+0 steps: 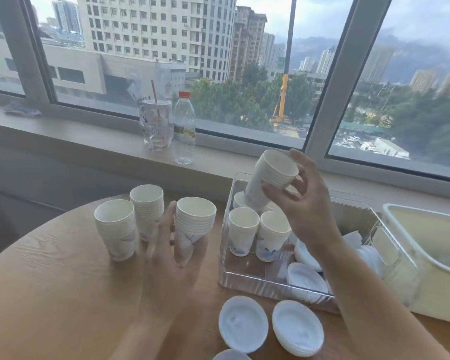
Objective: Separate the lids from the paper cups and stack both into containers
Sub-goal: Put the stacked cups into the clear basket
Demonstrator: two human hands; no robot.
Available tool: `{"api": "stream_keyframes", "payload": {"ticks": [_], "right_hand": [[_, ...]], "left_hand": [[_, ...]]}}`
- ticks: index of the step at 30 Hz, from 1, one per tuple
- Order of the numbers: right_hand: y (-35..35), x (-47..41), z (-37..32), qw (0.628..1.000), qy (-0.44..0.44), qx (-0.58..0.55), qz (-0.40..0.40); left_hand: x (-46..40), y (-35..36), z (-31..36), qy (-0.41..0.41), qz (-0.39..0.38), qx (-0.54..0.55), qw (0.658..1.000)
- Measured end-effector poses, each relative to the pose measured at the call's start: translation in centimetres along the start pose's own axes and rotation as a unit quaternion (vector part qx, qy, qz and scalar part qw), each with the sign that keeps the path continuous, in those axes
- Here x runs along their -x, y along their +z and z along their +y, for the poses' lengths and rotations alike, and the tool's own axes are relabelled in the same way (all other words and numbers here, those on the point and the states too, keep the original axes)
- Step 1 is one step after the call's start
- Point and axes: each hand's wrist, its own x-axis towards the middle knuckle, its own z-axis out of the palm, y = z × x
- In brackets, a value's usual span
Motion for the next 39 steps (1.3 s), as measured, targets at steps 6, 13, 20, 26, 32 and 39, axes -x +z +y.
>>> {"api": "stream_keyframes", "payload": {"ticks": [6,13,20,26,32,39], "right_hand": [[1.2,-3.3,5.0,0.999,0.032,0.011,0.013],[2.7,-4.0,7.6,0.997,0.054,0.053,-0.018],[2.6,-4.1,7.9,0.973,0.065,0.209,-0.071],[1.7,-1.7,4.0,0.976,0.018,0.207,-0.067],[0.6,4.7,-0.7,0.975,0.050,-0.009,-0.216],[-0.8,6.7,-0.4,0.976,0.064,-0.002,-0.207]], "left_hand": [[0.4,1.1,-0.8,-0.014,-0.010,0.015,1.000],[0.5,1.1,-0.8,-0.013,-0.030,0.014,0.999],[0.6,0.7,-0.1,0.005,-0.014,0.045,0.999],[0.6,0.2,1.9,0.034,-0.005,0.052,0.998],[1.1,0.5,4.0,0.097,-0.014,0.042,0.994],[2.6,2.4,4.8,0.133,-0.059,0.024,0.989]]}}
